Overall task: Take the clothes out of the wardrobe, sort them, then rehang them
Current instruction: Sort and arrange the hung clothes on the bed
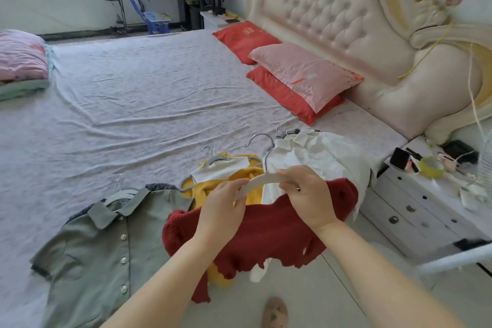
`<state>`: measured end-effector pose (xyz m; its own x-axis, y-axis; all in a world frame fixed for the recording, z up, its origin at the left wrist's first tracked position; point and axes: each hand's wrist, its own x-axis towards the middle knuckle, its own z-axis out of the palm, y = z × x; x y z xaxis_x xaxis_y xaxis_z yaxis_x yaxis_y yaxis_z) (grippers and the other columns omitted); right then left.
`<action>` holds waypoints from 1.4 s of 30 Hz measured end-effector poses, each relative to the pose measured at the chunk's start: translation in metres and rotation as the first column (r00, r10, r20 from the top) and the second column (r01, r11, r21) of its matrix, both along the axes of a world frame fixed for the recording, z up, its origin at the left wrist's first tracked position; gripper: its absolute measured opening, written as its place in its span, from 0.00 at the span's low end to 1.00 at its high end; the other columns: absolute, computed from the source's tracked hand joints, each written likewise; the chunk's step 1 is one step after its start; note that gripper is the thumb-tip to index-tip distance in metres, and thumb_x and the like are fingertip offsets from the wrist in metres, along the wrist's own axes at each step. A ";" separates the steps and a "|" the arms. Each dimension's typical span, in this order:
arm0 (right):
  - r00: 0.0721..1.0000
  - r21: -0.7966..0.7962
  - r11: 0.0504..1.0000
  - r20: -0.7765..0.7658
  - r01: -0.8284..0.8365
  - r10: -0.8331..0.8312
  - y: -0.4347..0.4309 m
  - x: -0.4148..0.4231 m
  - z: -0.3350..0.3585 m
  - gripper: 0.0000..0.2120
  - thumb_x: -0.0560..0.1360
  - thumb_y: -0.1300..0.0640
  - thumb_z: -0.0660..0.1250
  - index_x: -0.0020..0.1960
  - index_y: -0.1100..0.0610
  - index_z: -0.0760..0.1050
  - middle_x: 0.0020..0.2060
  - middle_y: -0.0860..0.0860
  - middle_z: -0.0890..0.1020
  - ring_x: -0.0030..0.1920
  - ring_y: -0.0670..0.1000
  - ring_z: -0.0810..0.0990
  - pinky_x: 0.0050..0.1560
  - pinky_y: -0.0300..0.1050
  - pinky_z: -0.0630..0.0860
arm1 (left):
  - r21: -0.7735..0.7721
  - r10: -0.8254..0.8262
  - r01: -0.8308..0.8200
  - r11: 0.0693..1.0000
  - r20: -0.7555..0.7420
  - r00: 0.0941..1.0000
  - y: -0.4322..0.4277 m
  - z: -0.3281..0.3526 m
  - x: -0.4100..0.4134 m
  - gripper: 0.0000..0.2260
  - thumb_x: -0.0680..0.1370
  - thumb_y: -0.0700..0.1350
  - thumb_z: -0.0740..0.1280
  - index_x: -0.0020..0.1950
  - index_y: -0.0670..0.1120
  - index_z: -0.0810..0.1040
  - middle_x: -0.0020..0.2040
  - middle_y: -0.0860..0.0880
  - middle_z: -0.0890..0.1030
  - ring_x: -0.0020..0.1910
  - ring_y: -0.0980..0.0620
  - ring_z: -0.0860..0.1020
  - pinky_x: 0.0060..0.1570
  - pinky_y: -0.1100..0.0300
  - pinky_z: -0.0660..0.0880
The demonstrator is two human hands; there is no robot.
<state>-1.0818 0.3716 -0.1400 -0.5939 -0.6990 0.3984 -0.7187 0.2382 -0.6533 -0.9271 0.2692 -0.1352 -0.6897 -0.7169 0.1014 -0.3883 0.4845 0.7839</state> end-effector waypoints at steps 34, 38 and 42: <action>0.921 0.336 0.874 0.292 -0.351 0.258 -0.321 -0.177 -0.170 0.17 0.70 0.67 0.70 0.55 0.51 0.81 0.47 0.50 0.82 0.47 0.49 0.79 0.46 0.29 0.66 | 0.186 0.300 -0.350 0.918 0.254 0.920 -0.268 -0.160 -0.160 0.21 0.77 0.38 0.60 0.69 0.50 0.68 0.59 0.52 0.77 0.58 0.53 0.73 0.51 0.71 0.62; 0.926 0.473 0.799 0.254 -0.371 0.280 -0.348 -0.187 -0.205 0.17 0.74 0.62 0.66 0.61 0.50 0.77 0.53 0.50 0.81 0.53 0.51 0.77 0.49 0.37 0.68 | 0.180 0.292 -0.365 0.913 0.334 0.896 -0.287 -0.194 -0.171 0.22 0.77 0.39 0.61 0.70 0.49 0.66 0.64 0.49 0.73 0.63 0.50 0.70 0.60 0.63 0.63; 0.914 0.595 0.695 0.297 -0.404 0.276 -0.358 -0.191 -0.233 0.22 0.73 0.62 0.68 0.66 0.55 0.72 0.58 0.53 0.77 0.61 0.52 0.72 0.58 0.38 0.64 | 0.177 0.287 -0.399 0.900 0.448 0.847 -0.293 -0.221 -0.171 0.24 0.76 0.41 0.63 0.71 0.48 0.64 0.67 0.48 0.69 0.66 0.48 0.67 0.65 0.55 0.65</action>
<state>-1.2733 0.0138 -0.3727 -0.2774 -0.9143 -0.2950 -0.7258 0.4006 -0.5592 -1.0979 -0.0237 -0.3561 -0.3339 -0.8763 -0.3473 -0.7981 0.0668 0.5988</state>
